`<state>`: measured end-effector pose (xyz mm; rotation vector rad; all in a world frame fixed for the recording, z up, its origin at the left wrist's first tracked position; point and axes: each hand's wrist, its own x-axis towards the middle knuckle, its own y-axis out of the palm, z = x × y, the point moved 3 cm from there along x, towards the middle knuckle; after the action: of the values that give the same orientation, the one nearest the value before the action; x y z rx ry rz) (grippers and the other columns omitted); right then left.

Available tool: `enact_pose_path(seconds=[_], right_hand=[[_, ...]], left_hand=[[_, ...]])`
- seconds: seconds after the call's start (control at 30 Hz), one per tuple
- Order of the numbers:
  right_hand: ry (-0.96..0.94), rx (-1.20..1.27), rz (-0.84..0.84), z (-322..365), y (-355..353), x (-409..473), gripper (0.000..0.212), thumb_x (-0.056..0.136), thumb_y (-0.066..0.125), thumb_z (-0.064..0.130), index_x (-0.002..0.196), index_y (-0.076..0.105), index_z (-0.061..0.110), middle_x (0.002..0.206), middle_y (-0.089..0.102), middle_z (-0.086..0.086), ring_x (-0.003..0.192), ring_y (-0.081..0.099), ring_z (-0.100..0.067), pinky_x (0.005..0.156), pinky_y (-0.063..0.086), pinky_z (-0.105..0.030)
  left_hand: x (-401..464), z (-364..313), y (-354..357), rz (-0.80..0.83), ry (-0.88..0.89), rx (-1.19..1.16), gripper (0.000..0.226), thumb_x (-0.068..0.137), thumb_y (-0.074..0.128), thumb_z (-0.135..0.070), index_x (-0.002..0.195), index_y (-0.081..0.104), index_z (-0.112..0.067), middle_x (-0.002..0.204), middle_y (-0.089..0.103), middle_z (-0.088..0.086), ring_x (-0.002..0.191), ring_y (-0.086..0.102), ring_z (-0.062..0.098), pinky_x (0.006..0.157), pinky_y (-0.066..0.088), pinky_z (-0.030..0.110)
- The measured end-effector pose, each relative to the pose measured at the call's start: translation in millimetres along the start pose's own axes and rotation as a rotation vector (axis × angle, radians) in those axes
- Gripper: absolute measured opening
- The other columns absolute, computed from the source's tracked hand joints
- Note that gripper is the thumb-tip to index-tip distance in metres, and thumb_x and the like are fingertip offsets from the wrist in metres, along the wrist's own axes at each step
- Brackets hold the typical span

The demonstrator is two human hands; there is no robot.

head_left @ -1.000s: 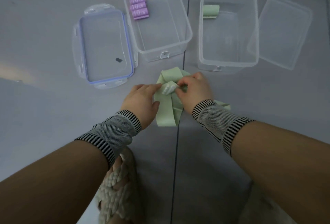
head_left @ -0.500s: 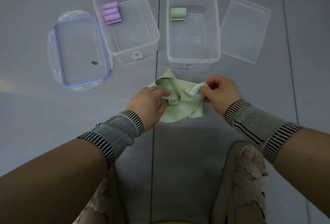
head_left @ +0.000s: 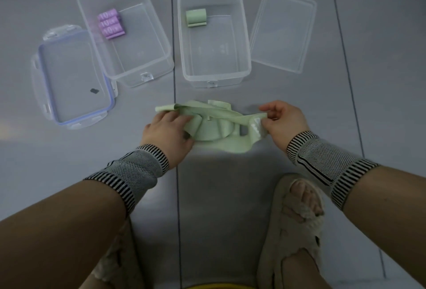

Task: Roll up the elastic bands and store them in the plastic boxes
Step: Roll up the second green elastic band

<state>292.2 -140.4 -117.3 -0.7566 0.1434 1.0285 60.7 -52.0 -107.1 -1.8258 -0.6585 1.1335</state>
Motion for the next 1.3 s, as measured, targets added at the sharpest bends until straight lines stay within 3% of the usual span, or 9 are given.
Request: enact_pose_path(seconds=[0.2,0.4,0.53,0.67,0.77,0.83,1.03,1.2,1.3], right_hand=[[0.011,0.031,0.093,4,7,-7,0.023,0.081,0.066,0.000,0.101,0.068,0.010,0.080,0.065,0.004,0.075,0.063,-0.014,0.082,0.056,-0.033],[-0.035,0.118,0.148,23,7,-14,0.028,0.081,0.067,-0.002,0.107,0.067,0.009,0.087,0.065,0.001,0.075,0.062,-0.006,0.075,0.052,-0.014],[-0.031,0.324,0.255,36,5,-17,0.028,0.080,0.064,-0.009,0.091,0.067,0.016,0.085,0.067,-0.003,0.078,0.065,-0.013,0.082,0.055,-0.028],[0.019,0.510,0.341,47,6,-19,0.027,0.080,0.060,-0.014,0.092,0.065,0.010,0.085,0.064,-0.009,0.079,0.063,-0.022,0.080,0.055,-0.038],[0.063,0.587,0.346,53,7,-18,0.024,0.081,0.060,-0.013,0.089,0.065,0.010,0.082,0.058,-0.011,0.075,0.060,-0.022,0.073,0.055,-0.035],[0.070,0.585,0.348,54,7,-17,0.022,0.082,0.059,-0.012,0.086,0.065,0.010,0.082,0.057,-0.013,0.076,0.059,-0.023,0.072,0.055,-0.034],[0.081,0.665,0.372,61,7,-15,0.021,0.086,0.054,-0.011,0.084,0.061,0.009,0.060,0.062,0.006,0.061,0.061,-0.013,0.059,0.054,-0.029],[0.068,0.731,0.372,72,7,-13,0.021,0.083,0.056,-0.013,0.084,0.062,0.008,0.068,0.061,-0.001,0.064,0.061,-0.015,0.057,0.054,-0.026],[0.034,0.697,0.344,75,9,-12,0.022,0.080,0.061,-0.013,0.087,0.064,0.007,0.075,0.060,-0.007,0.068,0.060,-0.018,0.060,0.055,-0.027]], left_hand=[[-13,-23,-9,-0.146,0.185,-0.169,0.032,0.083,0.064,-0.027,0.114,0.065,-0.022,0.120,0.060,-0.002,0.107,0.053,0.025,0.090,0.041,0.033],[-6,-53,-18,-0.179,0.256,-0.254,0.029,0.085,0.062,-0.022,0.113,0.066,-0.022,0.120,0.061,-0.004,0.111,0.053,0.022,0.094,0.040,0.031],[-2,-62,-21,-0.079,0.203,-0.371,0.038,0.086,0.061,-0.027,0.124,0.058,-0.025,0.124,0.059,-0.004,0.116,0.052,0.015,0.095,0.033,0.020],[0,-66,-24,-0.016,0.161,-0.485,0.048,0.086,0.062,-0.032,0.131,0.050,-0.024,0.128,0.056,-0.004,0.116,0.053,0.012,0.096,0.034,0.018],[1,-66,-27,-0.075,0.149,-0.591,0.043,0.083,0.065,-0.030,0.122,0.051,-0.021,0.124,0.052,-0.003,0.108,0.057,0.012,0.096,0.045,0.030],[0,-66,-26,-0.089,0.162,-0.531,0.037,0.080,0.066,-0.029,0.114,0.054,-0.019,0.117,0.051,-0.003,0.104,0.057,0.015,0.092,0.046,0.033],[0,-59,-31,-0.179,0.200,-0.436,0.029,0.079,0.063,-0.026,0.107,0.063,-0.021,0.114,0.056,-0.002,0.106,0.055,0.020,0.091,0.043,0.030],[1,-55,-38,-0.139,0.169,-0.547,0.011,0.078,0.066,-0.025,0.086,0.061,-0.029,0.097,0.055,-0.010,0.096,0.056,0.017,0.088,0.043,0.028],[0,-55,-40,-0.106,0.154,-0.681,0.014,0.073,0.068,-0.031,0.068,0.055,-0.034,0.087,0.059,-0.010,0.082,0.056,0.009,0.077,0.043,0.021]])
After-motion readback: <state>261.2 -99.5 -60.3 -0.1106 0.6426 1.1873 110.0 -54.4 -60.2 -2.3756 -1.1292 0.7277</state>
